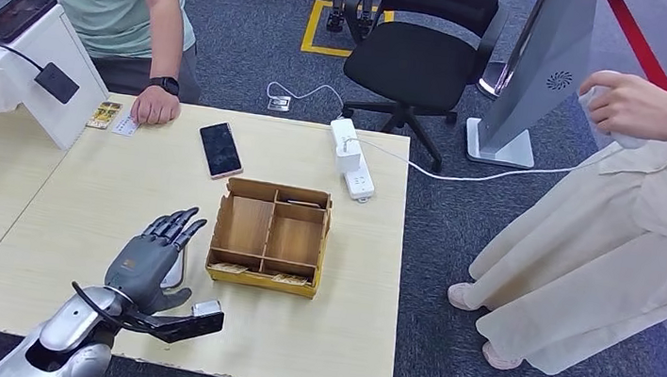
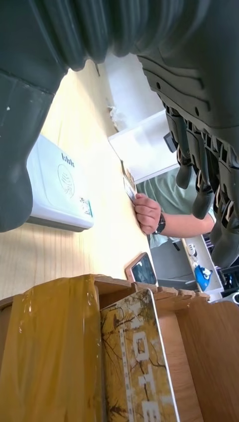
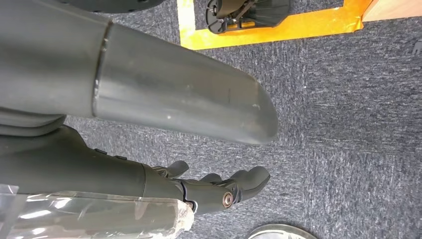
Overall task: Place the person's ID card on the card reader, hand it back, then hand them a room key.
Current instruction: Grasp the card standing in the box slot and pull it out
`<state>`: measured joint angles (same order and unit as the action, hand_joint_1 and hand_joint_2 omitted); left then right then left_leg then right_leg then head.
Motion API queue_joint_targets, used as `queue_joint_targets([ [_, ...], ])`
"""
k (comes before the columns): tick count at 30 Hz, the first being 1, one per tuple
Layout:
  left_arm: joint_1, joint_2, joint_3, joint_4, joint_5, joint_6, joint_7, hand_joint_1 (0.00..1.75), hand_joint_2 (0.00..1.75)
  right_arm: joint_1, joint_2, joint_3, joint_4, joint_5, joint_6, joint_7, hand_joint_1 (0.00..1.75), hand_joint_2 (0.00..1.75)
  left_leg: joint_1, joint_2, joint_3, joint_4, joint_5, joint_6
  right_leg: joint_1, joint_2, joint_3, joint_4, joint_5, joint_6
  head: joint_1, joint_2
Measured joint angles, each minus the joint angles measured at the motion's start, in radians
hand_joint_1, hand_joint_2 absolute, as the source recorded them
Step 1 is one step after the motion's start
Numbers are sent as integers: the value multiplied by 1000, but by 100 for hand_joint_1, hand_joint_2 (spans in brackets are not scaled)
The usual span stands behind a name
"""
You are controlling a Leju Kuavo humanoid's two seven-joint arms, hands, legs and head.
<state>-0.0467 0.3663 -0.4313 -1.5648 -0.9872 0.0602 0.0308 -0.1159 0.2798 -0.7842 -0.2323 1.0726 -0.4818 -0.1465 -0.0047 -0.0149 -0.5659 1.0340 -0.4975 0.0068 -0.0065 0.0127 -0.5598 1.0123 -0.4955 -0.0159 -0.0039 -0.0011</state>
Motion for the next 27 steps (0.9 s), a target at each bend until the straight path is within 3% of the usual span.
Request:
queue_joint_targets([
  [27,-3,-11,15,15,16,-18,-23,0,175,-1,1,12,0,-19,0,-2,0,0,0,0,0,0,0,0,0,0,0,0,0,0,0,0],
])
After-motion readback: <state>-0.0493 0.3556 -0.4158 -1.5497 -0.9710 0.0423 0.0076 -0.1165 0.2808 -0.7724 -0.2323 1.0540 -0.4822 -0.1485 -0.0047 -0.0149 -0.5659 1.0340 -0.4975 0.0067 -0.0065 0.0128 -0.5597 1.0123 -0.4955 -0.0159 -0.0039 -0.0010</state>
